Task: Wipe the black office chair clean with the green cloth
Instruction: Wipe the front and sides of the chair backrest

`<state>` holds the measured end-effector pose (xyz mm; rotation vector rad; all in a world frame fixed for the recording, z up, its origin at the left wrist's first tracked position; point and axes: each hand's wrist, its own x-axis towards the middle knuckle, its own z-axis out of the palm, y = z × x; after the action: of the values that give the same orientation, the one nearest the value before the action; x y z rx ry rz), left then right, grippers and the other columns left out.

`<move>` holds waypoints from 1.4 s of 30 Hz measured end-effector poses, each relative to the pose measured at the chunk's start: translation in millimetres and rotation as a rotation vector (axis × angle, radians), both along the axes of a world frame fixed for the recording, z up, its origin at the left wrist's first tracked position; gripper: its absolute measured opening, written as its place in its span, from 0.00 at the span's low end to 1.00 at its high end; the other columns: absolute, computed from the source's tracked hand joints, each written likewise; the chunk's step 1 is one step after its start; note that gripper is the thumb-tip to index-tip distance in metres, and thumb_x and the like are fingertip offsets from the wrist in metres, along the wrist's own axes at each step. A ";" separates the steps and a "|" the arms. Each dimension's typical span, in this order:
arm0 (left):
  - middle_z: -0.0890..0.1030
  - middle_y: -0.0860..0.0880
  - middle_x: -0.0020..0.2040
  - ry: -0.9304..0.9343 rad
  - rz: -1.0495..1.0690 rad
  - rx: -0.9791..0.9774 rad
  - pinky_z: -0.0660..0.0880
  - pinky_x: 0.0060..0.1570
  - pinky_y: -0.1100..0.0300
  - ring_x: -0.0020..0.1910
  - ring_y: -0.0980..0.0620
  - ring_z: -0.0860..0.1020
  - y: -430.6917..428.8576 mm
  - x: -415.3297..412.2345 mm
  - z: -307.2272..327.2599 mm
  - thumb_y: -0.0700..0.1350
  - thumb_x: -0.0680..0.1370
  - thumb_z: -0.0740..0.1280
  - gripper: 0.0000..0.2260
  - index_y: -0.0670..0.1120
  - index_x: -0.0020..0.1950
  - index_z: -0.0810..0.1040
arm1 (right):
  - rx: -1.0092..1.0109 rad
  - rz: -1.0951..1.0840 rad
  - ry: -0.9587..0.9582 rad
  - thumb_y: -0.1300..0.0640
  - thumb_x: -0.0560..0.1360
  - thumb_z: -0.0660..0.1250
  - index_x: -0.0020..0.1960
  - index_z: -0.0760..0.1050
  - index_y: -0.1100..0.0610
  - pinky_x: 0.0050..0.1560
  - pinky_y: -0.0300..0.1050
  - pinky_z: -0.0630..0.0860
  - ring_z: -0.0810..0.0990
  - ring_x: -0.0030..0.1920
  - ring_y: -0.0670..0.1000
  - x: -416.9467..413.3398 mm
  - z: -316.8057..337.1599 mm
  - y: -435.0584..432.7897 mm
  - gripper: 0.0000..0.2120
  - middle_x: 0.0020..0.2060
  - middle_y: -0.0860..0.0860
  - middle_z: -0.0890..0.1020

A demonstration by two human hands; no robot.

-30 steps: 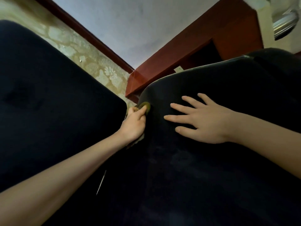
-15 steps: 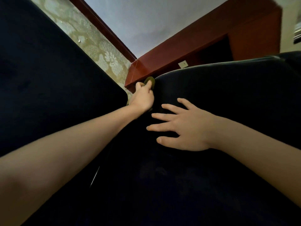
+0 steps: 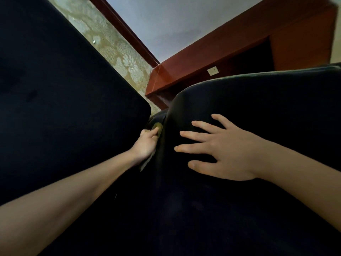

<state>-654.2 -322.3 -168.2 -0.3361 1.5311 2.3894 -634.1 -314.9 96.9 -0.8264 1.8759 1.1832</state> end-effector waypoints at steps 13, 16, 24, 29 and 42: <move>0.67 0.47 0.49 0.091 0.049 0.031 0.62 0.42 0.84 0.47 0.63 0.71 -16.9 -28.2 22.3 0.32 0.81 0.53 0.16 0.42 0.65 0.70 | 0.023 0.009 -0.005 0.36 0.77 0.43 0.72 0.44 0.32 0.70 0.53 0.27 0.33 0.73 0.43 -3.0 -1.0 -1.1 0.24 0.74 0.37 0.42; 0.66 0.41 0.62 0.071 -0.010 -0.021 0.61 0.59 0.74 0.61 0.54 0.69 -20.8 -56.8 20.4 0.35 0.80 0.53 0.18 0.43 0.68 0.69 | 0.020 0.008 -0.013 0.36 0.77 0.43 0.73 0.44 0.32 0.69 0.53 0.27 0.33 0.73 0.43 -4.8 -0.9 -0.6 0.24 0.75 0.37 0.42; 0.69 0.39 0.61 -0.065 -0.057 -0.040 0.67 0.64 0.51 0.63 0.39 0.70 -5.5 -68.5 -20.5 0.41 0.77 0.54 0.21 0.41 0.70 0.69 | -0.014 0.029 -0.023 0.32 0.72 0.37 0.72 0.44 0.32 0.68 0.52 0.26 0.32 0.71 0.41 -7.5 -2.3 1.6 0.28 0.75 0.37 0.43; 0.72 0.44 0.65 -0.110 0.029 0.041 0.69 0.62 0.59 0.62 0.46 0.73 -3.1 -26.2 -0.5 0.37 0.79 0.53 0.21 0.45 0.71 0.68 | -0.010 0.007 -0.013 0.36 0.78 0.44 0.73 0.46 0.33 0.69 0.53 0.27 0.33 0.73 0.44 -6.6 -1.0 0.1 0.24 0.75 0.37 0.43; 0.69 0.46 0.62 0.213 0.147 -0.149 0.60 0.63 0.65 0.62 0.51 0.69 -36.2 -11.3 99.7 0.43 0.80 0.54 0.18 0.51 0.69 0.69 | 0.000 0.015 -0.011 0.39 0.80 0.46 0.75 0.50 0.38 0.72 0.52 0.32 0.39 0.76 0.47 -2.1 6.2 -6.2 0.24 0.76 0.42 0.49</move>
<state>-665.5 -358.5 -68.5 -0.2382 1.8449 2.4957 -636.2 -321.1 103.1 -0.8469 1.8639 1.1862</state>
